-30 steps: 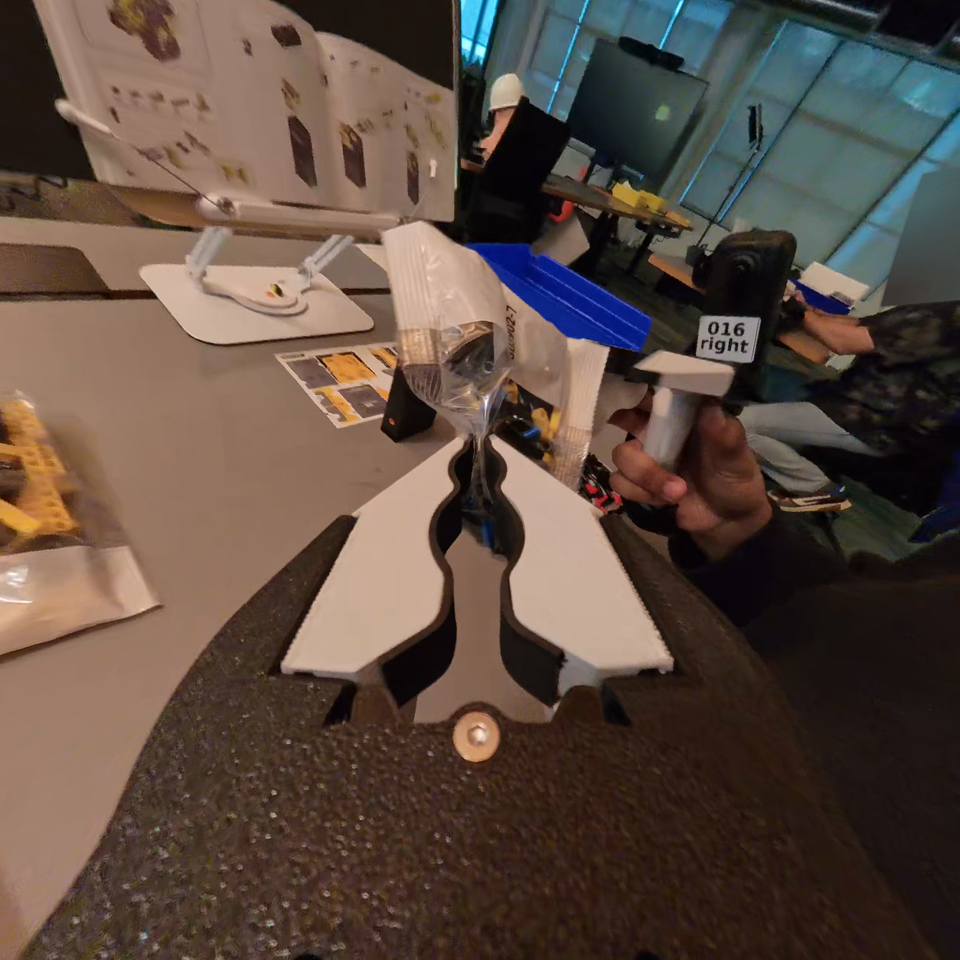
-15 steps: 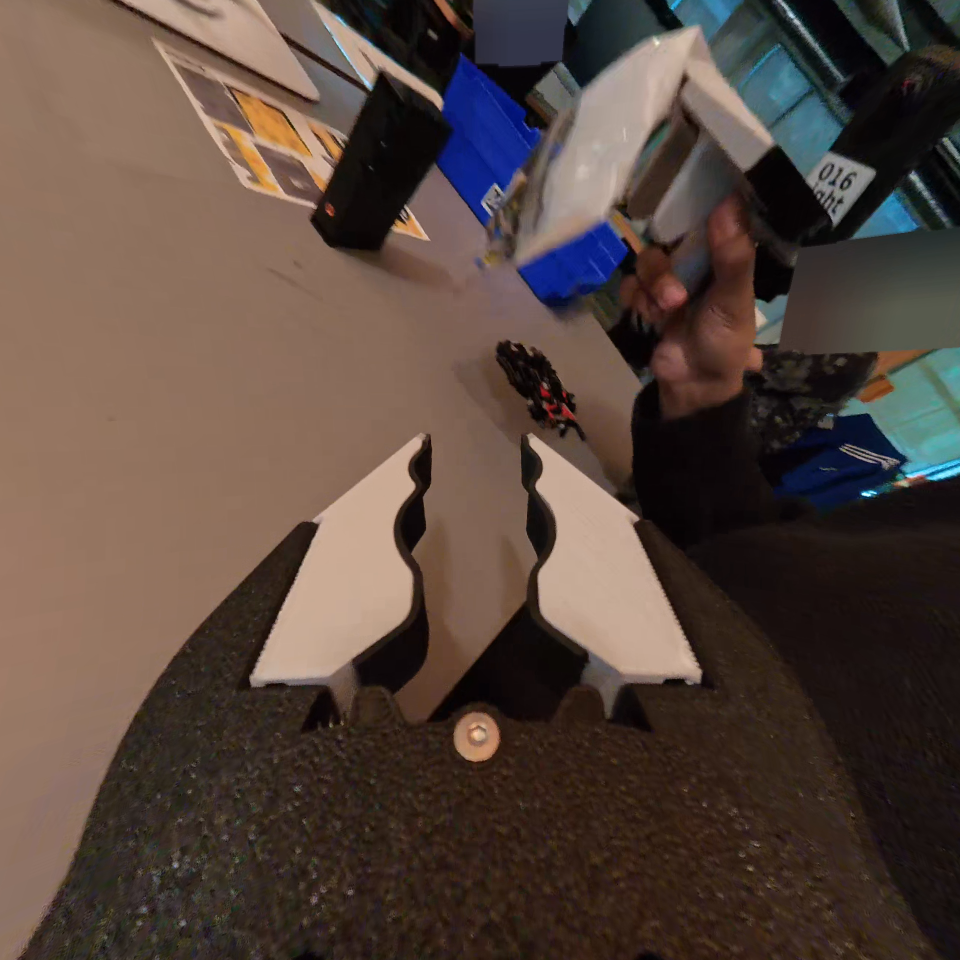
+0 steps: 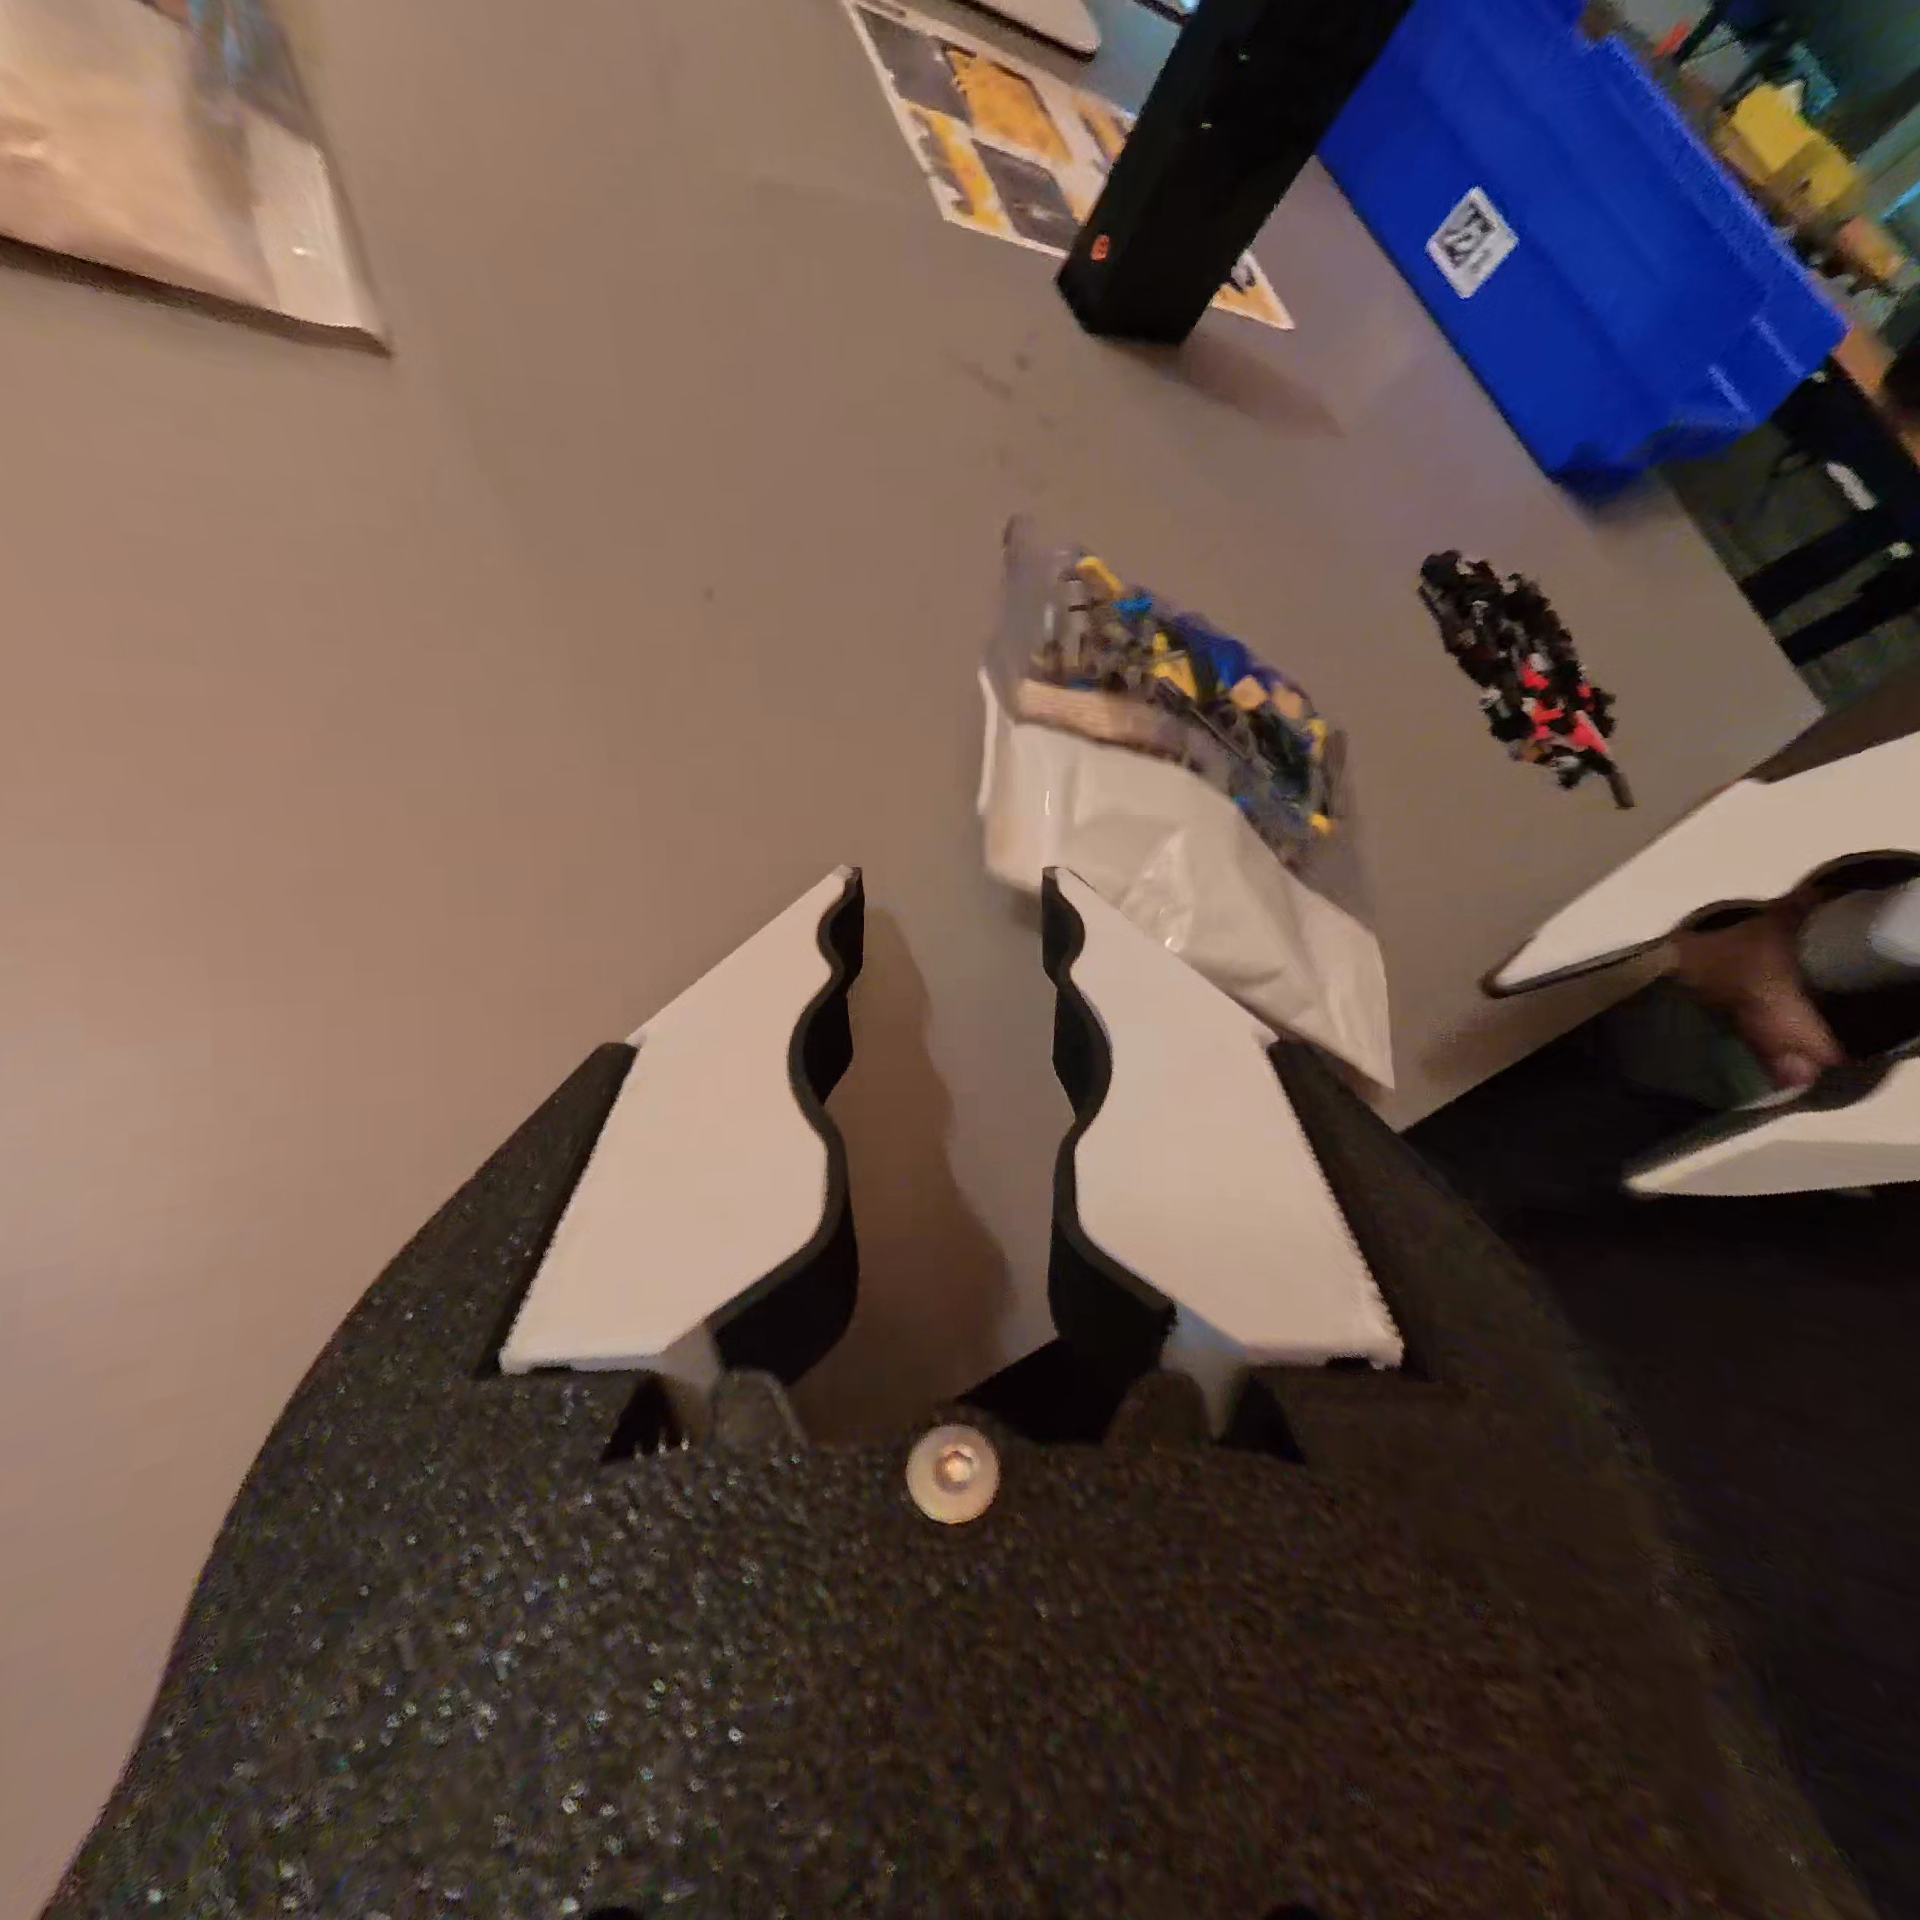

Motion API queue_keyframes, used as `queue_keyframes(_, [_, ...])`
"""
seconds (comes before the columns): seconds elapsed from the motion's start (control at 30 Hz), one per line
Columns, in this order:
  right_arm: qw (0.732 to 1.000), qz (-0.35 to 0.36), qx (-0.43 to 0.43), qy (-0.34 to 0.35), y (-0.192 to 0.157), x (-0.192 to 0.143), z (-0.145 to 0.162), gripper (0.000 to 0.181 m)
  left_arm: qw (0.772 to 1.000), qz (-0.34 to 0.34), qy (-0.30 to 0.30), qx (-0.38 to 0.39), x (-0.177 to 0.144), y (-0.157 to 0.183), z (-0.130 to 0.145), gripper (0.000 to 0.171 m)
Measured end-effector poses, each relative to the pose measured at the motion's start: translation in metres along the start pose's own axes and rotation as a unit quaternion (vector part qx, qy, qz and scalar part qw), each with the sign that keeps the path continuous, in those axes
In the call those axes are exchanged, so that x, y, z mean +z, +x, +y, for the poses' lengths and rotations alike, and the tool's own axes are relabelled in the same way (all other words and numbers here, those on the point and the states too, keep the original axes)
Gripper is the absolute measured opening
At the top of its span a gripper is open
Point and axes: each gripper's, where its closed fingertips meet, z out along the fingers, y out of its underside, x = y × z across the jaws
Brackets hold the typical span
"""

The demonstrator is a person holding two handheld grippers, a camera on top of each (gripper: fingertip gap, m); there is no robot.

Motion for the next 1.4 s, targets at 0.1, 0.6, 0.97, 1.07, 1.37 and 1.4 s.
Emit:
queue_keyframes(0.1, [0.999,0.021,0.029,0.036,0.018,-0.01,-0.005,0.036,0.999,-0.043,0.024,-0.005,-0.008,-0.018,-0.008,0.033])
queue_keyframes(0.6, [0.977,0.166,0.114,0.066,0.094,-0.034,0.021,0.037,0.998,-0.049,-0.035,0.001,0.02,0.004,-0.007,0.064])
queue_keyframes(0.97, [0.978,0.14,0.152,0.02,0.096,-0.022,0.034,0.036,0.996,0.042,-0.035,-0.065,0.042,0.031,-0.012,0.046])
queue_keyframes(1.07, [0.976,0.142,0.159,0.035,0.098,-0.025,0.031,0.036,0.997,0.051,-0.028,-0.05,0.042,0.031,-0.018,0.005])
queue_keyframes(1.37, [0.963,0.138,0.211,0.096,0.109,-0.04,0.024,0.037,0.989,0.105,0.069,0.078,0.028,0.049,-0.092,0.0])
queue_keyframes(1.4, [0.962,0.137,0.215,0.1,0.11,-0.041,0.024,0.037,0.986,0.108,0.074,0.1,0.026,0.052,-0.098,0.0])
